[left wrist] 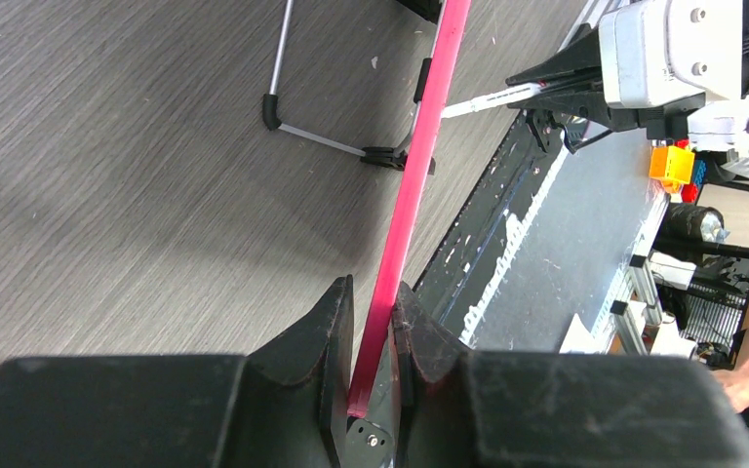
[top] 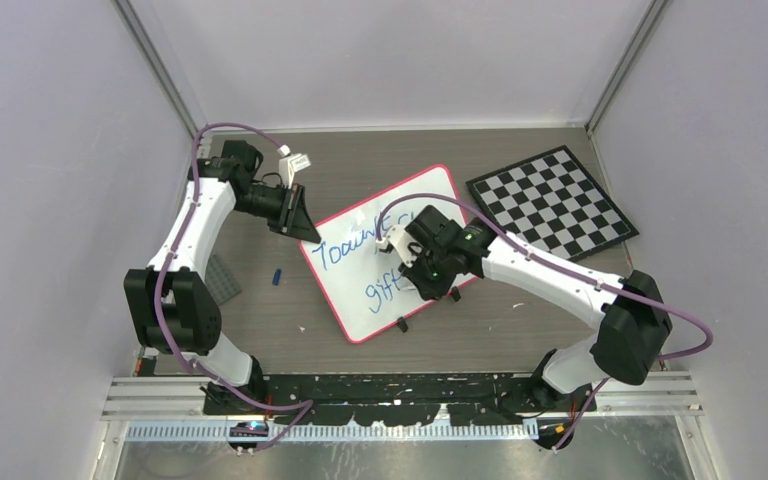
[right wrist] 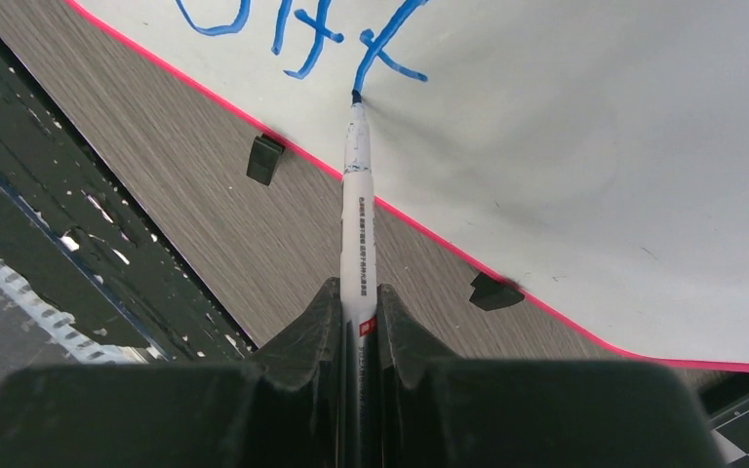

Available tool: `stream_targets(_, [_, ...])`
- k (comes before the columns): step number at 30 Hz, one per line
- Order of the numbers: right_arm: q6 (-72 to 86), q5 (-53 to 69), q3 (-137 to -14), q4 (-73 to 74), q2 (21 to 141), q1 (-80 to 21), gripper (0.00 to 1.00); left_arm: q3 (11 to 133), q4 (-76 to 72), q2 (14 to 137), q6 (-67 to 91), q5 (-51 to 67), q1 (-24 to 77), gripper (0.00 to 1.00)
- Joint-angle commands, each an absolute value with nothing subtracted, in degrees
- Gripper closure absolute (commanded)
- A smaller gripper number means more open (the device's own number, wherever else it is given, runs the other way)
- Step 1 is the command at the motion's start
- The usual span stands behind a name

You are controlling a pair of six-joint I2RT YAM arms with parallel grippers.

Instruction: Write a sentence on the whiteboard

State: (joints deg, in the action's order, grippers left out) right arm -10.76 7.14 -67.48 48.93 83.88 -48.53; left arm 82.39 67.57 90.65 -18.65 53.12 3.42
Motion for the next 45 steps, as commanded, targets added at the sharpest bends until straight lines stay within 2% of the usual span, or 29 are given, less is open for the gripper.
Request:
stream_targets(1, [-10.3,5.3,-66.3,46.3,82.2,-48.5,1.00,82.9,67.0,91.2,-18.5,49.6,4.0,1.00])
stream_targets(13, [-12.6,2.2,-68.8,48.8,81.3,-48.0,1.00,83.0,67.1,91.2,-18.5,49.4,4.0,1.00])
stream_targets(19, [-12.4,4.9,-71.3,51.0,80.8,-48.0,1.00,83.2,67.2,91.2,-18.5,49.5,4.1,1.00])
stream_targets(45, [-14.6,0.2,-68.6,50.3,82.6,-47.9,1.00,82.8,66.7,91.3,-18.5,49.0,4.3,1.00])
